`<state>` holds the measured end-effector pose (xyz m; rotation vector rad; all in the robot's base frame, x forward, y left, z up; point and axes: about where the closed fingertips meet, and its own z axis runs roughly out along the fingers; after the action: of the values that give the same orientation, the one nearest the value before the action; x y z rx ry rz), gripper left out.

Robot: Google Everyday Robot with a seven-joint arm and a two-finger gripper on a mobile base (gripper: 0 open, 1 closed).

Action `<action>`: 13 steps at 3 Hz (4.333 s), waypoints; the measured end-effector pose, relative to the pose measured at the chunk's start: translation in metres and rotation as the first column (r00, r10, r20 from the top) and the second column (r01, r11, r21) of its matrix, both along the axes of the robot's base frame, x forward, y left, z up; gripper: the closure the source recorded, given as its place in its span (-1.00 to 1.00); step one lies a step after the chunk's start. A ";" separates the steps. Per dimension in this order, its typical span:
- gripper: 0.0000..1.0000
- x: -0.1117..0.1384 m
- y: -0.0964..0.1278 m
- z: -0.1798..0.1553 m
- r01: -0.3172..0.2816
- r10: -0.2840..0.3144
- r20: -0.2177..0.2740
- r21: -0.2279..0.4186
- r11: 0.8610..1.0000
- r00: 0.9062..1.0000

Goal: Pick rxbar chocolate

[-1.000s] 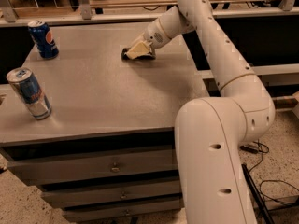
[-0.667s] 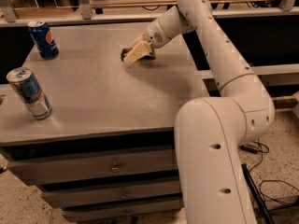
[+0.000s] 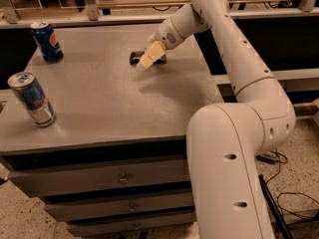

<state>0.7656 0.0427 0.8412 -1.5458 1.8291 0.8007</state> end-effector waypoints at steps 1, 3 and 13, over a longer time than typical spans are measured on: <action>-1.00 0.000 0.000 0.000 0.000 0.000 0.000 0.000 1.000 1.000; -0.16 0.002 0.007 -0.006 -0.004 0.004 -0.005 0.002 1.000 1.000; 1.00 0.003 0.015 -0.009 -0.009 0.009 -0.007 0.007 1.000 1.000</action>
Offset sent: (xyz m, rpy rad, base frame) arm 0.0000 0.0000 0.0000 0.0000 0.0000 0.0000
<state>0.7689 0.0581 0.8325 -1.5500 1.8241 0.8171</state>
